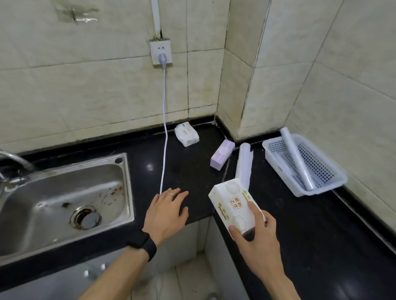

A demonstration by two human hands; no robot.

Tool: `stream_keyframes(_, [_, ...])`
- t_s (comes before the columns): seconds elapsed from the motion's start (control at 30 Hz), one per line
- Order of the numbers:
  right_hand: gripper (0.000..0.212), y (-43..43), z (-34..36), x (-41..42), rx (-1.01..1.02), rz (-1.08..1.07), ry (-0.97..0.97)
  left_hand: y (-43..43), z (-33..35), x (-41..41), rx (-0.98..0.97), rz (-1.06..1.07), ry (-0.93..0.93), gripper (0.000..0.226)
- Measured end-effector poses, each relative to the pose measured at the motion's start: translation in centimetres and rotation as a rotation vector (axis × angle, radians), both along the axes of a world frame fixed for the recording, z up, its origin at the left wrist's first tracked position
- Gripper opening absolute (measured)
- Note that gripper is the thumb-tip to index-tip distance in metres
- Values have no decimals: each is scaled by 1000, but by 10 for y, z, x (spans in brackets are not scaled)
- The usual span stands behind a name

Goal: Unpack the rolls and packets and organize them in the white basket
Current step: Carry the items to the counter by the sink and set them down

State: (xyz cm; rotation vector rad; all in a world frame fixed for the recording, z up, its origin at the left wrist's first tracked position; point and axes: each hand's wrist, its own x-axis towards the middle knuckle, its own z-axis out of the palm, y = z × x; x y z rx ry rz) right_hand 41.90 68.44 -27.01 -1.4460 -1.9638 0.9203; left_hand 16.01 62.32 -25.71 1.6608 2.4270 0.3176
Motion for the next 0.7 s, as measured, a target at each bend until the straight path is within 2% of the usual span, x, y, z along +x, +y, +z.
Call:
stream_keyframes(0.4, [84, 135, 1, -89, -28, 88, -63, 134, 4, -59, -14, -15, 8, 53])
stream_keyframes(0.7, [85, 214, -27, -178, -116, 88, -180, 214, -70, -109, -207, 37, -205, 55])
